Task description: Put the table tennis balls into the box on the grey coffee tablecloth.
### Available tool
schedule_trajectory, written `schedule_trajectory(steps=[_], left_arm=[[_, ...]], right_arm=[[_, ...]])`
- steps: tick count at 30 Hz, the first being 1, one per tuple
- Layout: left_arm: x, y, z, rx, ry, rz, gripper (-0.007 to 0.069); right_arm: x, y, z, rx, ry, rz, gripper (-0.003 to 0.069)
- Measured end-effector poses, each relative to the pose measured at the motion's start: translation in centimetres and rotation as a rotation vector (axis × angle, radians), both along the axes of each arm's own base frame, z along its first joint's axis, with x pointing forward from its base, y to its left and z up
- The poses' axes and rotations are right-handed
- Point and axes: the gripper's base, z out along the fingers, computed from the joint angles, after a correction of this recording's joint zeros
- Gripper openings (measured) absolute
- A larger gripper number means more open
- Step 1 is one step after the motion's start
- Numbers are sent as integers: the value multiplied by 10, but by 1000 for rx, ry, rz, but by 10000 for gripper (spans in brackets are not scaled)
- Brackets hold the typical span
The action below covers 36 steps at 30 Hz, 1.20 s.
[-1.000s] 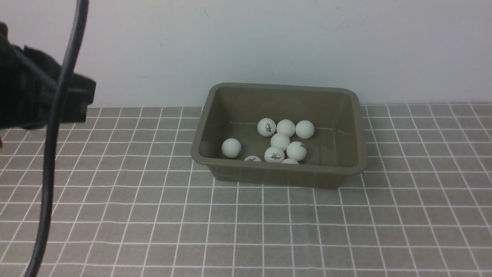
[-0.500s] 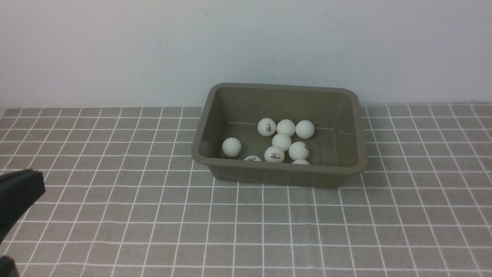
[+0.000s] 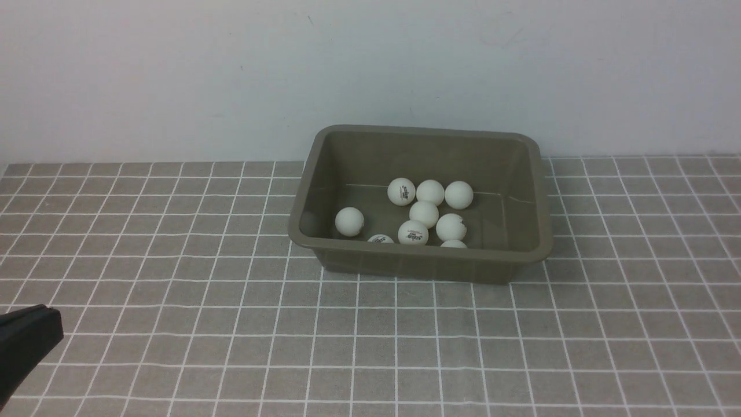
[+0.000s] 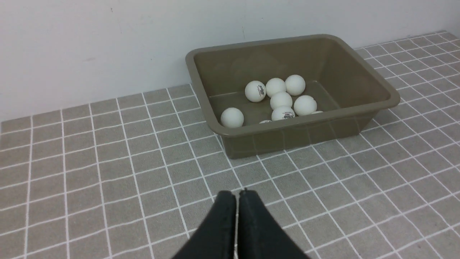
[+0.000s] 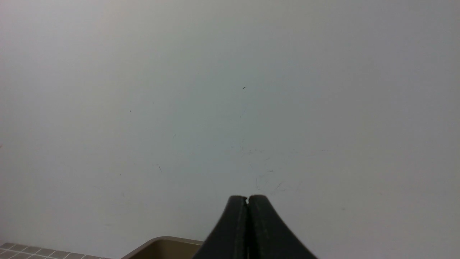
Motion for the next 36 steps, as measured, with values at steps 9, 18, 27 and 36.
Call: schedule_trajectory(steps=[9, 18, 27, 36], left_arm=[[-5, 20, -98, 2, -123, 282, -5], [-8, 25, -150, 43, -12, 363, -5], [-8, 25, -150, 44, -12, 364, -5], [-8, 25, -150, 44, -12, 364, -5]], right_arm=[[0, 0, 0, -1, 3, 0, -13], [0, 0, -1, -2, 5, -1, -13], [0, 0, -1, -2, 5, -1, -13], [0, 0, -1, -2, 5, -1, -13]])
